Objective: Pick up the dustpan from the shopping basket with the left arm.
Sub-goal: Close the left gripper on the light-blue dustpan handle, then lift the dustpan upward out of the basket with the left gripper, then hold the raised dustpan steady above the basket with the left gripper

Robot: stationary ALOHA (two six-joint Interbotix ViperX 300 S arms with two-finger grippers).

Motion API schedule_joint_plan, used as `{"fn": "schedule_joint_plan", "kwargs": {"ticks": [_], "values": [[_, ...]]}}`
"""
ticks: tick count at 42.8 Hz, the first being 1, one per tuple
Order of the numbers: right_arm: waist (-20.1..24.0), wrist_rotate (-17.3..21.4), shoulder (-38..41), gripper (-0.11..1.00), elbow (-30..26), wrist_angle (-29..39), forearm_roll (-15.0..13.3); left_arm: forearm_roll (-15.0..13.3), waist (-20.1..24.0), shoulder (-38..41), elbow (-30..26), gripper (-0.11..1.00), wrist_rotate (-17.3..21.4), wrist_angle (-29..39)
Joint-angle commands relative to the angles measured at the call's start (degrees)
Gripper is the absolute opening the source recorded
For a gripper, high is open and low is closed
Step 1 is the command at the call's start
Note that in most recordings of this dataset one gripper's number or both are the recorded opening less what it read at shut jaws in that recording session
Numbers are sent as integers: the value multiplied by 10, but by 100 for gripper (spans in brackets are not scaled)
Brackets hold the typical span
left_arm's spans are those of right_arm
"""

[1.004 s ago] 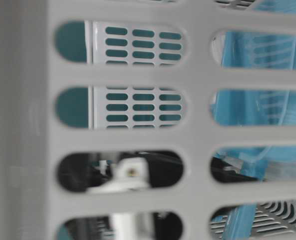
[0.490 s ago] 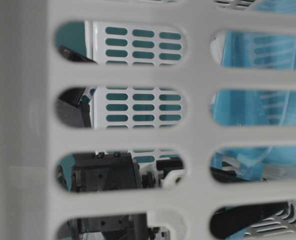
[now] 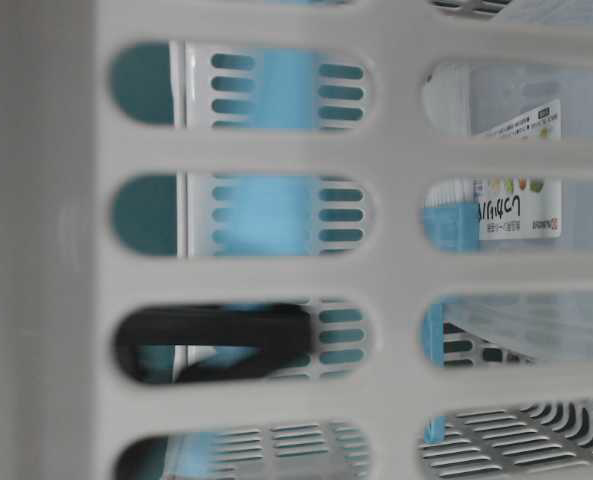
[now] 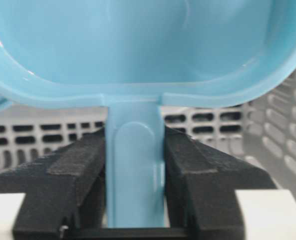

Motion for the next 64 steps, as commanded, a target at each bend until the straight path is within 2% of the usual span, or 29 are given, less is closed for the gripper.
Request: {"fn": "schedule_joint_plan", "kwargs": {"ticks": [1,9,17,64], "values": [[2,4,3,1,-2,-3,3,2,8,-36,-51,27,5,25],[2,11,3,1,2,-3,3,2,37,-63,-103,27,11,69],[2,11,2,1,2,-3,3,2,49,-76,-123,27,11,77],[2,11,1,1,2,-3,3,2,47,-76,-125,27,11,66]]}}
